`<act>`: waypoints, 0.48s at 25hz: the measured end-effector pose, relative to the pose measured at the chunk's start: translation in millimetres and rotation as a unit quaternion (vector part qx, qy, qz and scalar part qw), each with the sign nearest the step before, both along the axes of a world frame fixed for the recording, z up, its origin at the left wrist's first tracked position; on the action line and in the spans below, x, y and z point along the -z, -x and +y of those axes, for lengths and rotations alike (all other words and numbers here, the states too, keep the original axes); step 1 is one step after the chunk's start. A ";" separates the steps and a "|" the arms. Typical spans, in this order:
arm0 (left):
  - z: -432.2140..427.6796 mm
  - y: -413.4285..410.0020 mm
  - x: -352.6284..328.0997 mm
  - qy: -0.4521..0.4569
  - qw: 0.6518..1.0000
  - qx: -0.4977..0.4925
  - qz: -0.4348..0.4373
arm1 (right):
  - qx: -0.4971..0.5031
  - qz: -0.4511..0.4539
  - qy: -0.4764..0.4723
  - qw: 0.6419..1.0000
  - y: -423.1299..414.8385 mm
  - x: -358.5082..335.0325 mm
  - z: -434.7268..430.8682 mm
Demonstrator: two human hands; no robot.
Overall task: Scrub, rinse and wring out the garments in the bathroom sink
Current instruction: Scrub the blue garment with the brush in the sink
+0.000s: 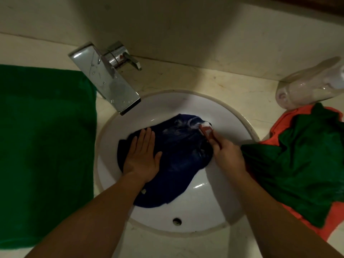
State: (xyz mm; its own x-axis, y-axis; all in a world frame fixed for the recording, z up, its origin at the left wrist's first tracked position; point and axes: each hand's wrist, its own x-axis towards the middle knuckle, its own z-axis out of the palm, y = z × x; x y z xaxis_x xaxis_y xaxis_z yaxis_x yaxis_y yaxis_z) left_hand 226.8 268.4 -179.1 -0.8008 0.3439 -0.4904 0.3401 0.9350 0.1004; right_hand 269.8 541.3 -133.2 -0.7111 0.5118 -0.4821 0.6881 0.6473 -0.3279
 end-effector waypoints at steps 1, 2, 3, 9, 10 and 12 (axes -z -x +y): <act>1.0 0.9 -0.8 -0.001 1.000 -0.001 0.001 | 0.006 0.018 0.009 1.000 0.6 -2.9 -9.6; 1.6 1.0 -1.3 0.001 1.000 -0.001 0.001 | -0.003 0.041 0.031 0.999 4.2 -5.1 -29.6; 2.3 1.7 -1.8 0.006 1.000 0.000 0.003 | -0.036 0.052 0.061 0.996 7.8 -4.4 -53.2; 1.9 1.5 -2.5 0.004 1.000 0.000 -0.001 | -0.046 -0.009 0.029 0.998 9.1 6.9 -21.1; 1.6 1.3 -1.8 -0.001 1.000 0.000 0.001 | -0.013 -0.017 0.006 1.000 7.7 3.6 -5.0; 2.4 1.2 -1.2 -0.003 1.000 -0.002 0.006 | 0.017 0.010 0.006 1.000 5.5 0.7 -12.4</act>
State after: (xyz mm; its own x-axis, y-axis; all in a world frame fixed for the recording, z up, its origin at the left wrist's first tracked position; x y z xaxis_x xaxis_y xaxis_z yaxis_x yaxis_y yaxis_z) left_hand 225.6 270.8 -177.9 -0.8084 0.3438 -0.4779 0.3374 0.9358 0.1025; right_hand 264.3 528.9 -133.9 -0.7034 0.5297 -0.4741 0.7025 0.6197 -0.3499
